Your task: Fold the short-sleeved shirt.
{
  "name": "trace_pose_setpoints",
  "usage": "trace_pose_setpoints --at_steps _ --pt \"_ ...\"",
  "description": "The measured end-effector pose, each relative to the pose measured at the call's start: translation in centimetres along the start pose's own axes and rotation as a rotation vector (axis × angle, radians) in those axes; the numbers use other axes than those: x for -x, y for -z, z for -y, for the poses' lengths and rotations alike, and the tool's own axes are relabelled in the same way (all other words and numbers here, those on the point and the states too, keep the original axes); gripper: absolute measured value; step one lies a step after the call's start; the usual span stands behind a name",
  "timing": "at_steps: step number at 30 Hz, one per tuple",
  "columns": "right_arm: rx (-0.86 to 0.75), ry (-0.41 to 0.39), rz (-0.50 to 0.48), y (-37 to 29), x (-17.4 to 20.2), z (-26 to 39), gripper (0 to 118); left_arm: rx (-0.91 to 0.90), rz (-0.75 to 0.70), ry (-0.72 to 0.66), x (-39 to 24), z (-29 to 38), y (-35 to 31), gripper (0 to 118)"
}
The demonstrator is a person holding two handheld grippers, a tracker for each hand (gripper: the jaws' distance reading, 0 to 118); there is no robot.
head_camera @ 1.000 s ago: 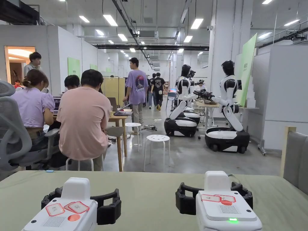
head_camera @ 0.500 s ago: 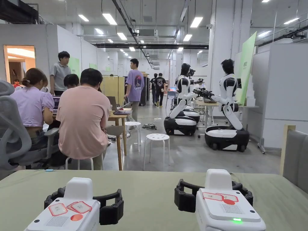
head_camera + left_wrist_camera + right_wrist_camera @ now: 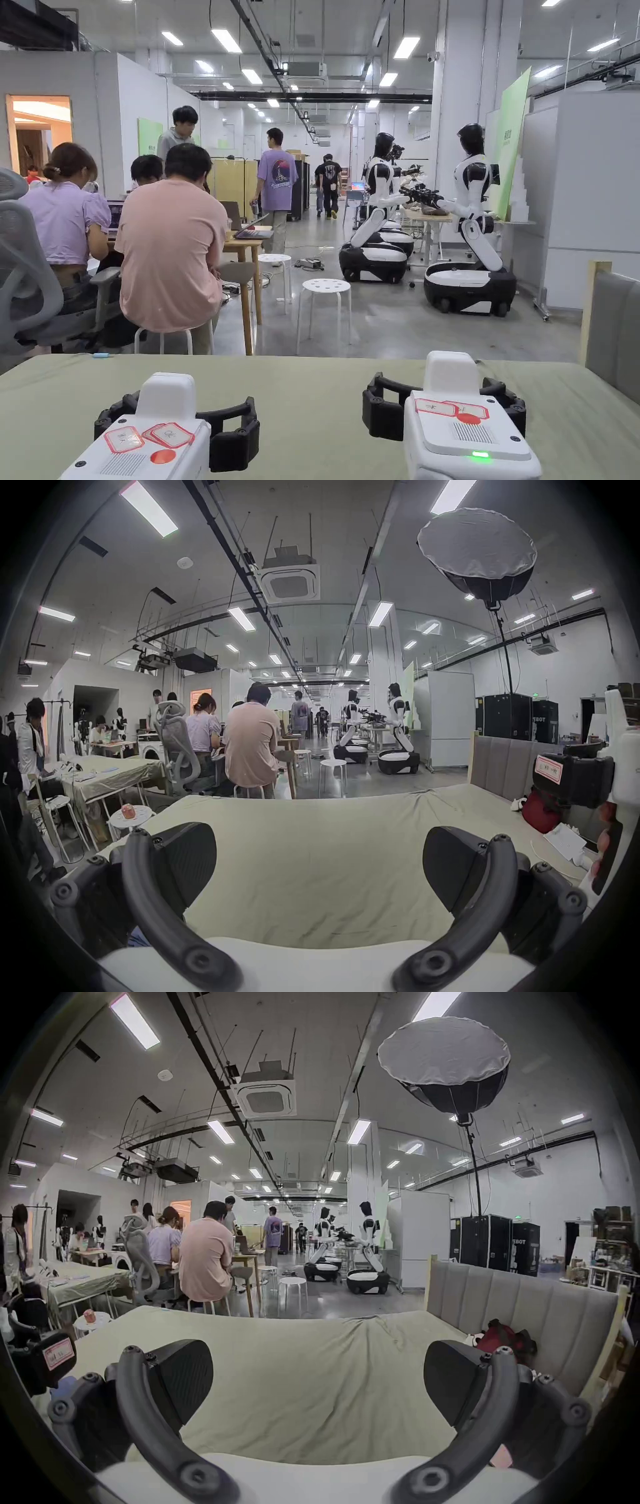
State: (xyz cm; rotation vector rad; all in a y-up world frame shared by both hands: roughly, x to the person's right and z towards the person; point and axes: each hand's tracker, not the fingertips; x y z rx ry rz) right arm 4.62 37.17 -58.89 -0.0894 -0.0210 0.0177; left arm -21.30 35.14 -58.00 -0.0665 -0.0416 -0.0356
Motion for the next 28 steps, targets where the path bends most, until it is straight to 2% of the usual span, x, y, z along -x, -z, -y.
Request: trace_pose_setpoints --at_steps 9,19,24,26,27,28 --pt "-0.019 0.022 -0.030 -0.5 0.8 -0.3 118 -0.006 -0.008 -0.017 0.2 0.0 0.0 118" --pt "-0.006 -0.015 -0.070 -0.7 1.2 0.0 118 0.000 0.000 -0.020 0.0 0.3 -0.1 118" --pt "0.031 0.029 -0.107 -0.3 0.5 -0.2 118 0.005 0.005 -0.022 0.0 0.5 0.0 118" --pt "0.015 0.038 -0.094 -0.3 0.3 0.0 118 0.005 0.003 -0.020 0.1 0.5 0.0 118" --pt "-0.006 0.037 -0.044 -0.4 0.4 0.2 118 0.005 0.003 -0.021 0.1 0.5 0.0 118" --pt "0.003 0.036 -0.038 -0.4 0.5 0.3 118 0.004 0.001 -0.023 0.1 0.6 0.0 118"
